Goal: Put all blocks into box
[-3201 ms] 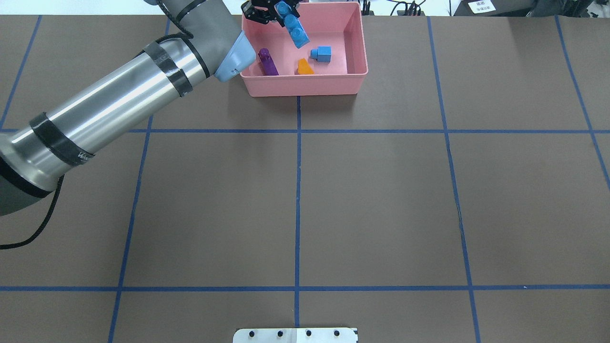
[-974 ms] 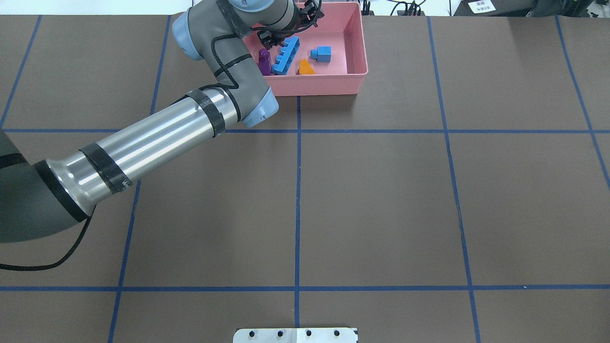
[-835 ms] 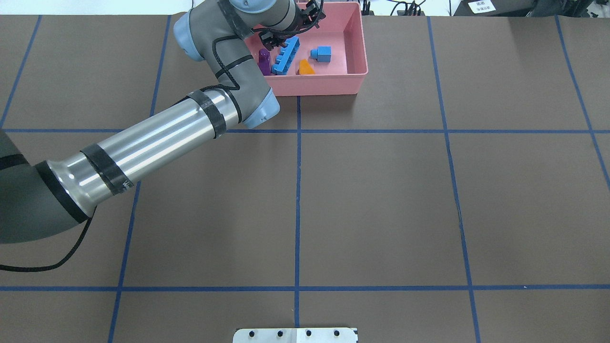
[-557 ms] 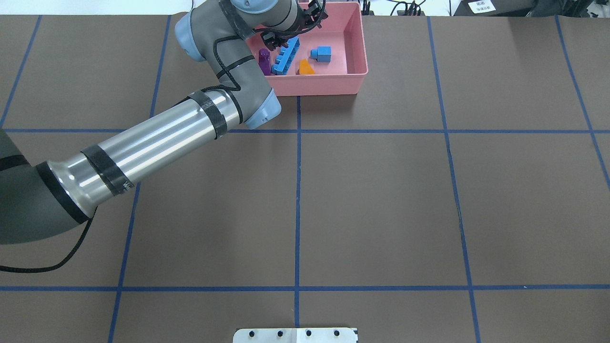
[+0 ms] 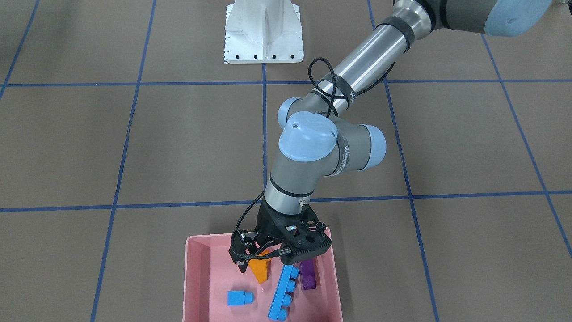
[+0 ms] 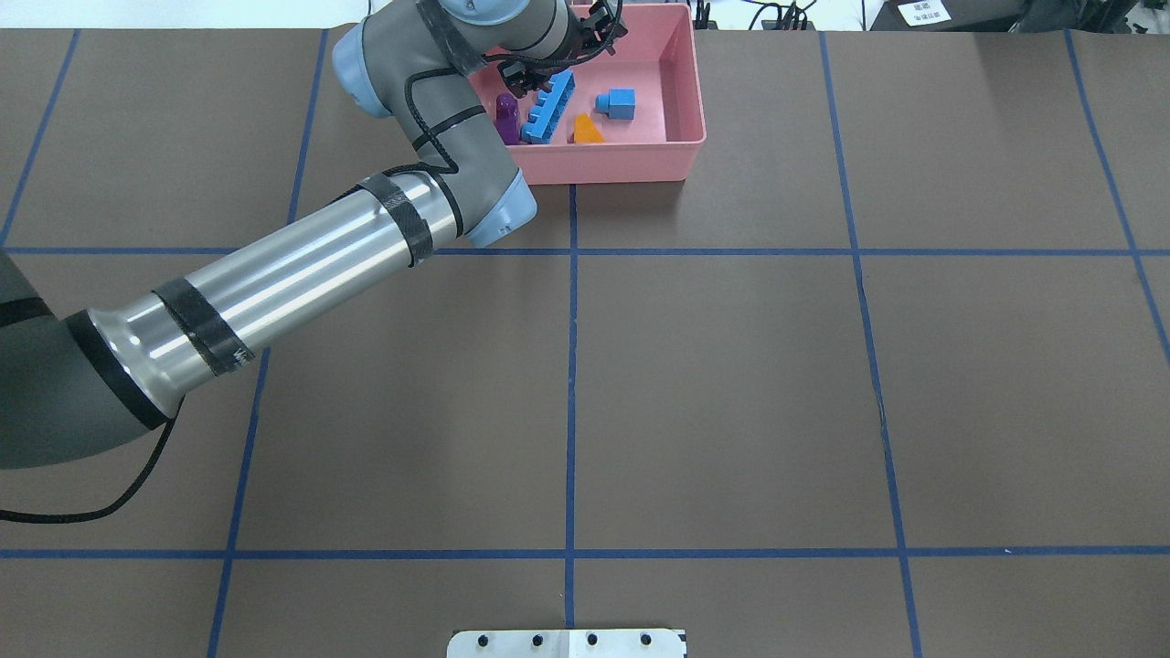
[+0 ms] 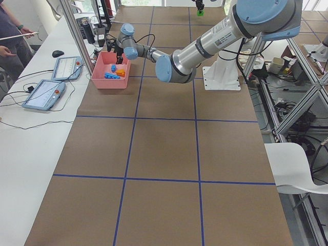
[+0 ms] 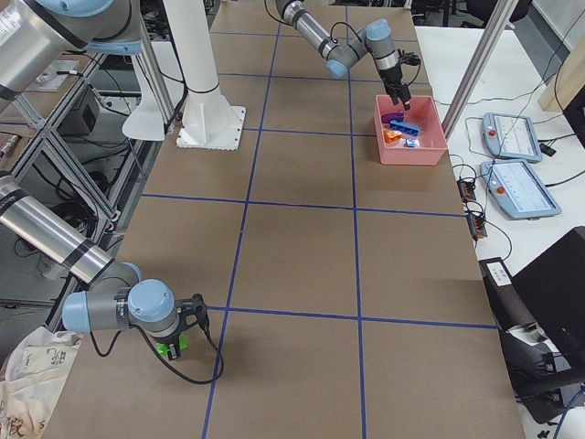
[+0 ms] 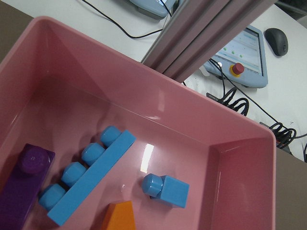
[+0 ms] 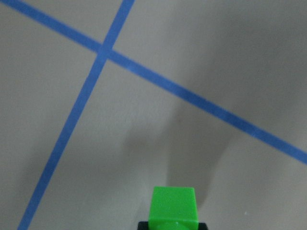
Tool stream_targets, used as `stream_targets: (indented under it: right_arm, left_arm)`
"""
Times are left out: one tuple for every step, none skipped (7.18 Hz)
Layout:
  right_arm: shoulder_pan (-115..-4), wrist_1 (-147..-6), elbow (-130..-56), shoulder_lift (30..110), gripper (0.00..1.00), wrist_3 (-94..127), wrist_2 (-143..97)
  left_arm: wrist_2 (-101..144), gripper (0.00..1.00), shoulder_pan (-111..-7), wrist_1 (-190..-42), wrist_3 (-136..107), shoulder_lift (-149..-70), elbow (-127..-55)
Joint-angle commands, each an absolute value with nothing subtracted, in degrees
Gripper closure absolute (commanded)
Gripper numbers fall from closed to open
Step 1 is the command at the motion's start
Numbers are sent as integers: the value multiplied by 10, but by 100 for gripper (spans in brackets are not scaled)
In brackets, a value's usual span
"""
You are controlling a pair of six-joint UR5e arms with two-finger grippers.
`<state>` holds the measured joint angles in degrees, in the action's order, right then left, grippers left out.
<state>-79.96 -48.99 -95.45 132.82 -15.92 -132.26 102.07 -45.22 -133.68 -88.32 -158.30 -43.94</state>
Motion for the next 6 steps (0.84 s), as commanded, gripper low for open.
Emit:
stream_targets:
  right_arm:
    - [-865, -577, -1008, 1274, 100, -162, -1288]
    - [-901, -622, -1008, 1232, 100, -182, -1270]
    - [-936, -707, -1008, 1155, 100, -211, -1262]
    - [-946, -785, -1000, 1057, 100, -213, -1243]
    - [-946, -849, -998, 985, 100, -207, -1240]
    - [-946, -905, -991, 917, 100, -202, -1247]
  left_arm:
    - [1021, 0, -454, -1337, -884, -1580, -439]
    - [1021, 0, -454, -1337, -889, -1580, -439]
    - [1022, 0, -454, -1337, -889, -1577, -439]
    - [1022, 0, -461, -1337, -889, -1577, -441]
    - [1027, 0, -471, -1332, -885, -1574, -455]
    - [1053, 0, -488, -1309, -877, -1560, -477]
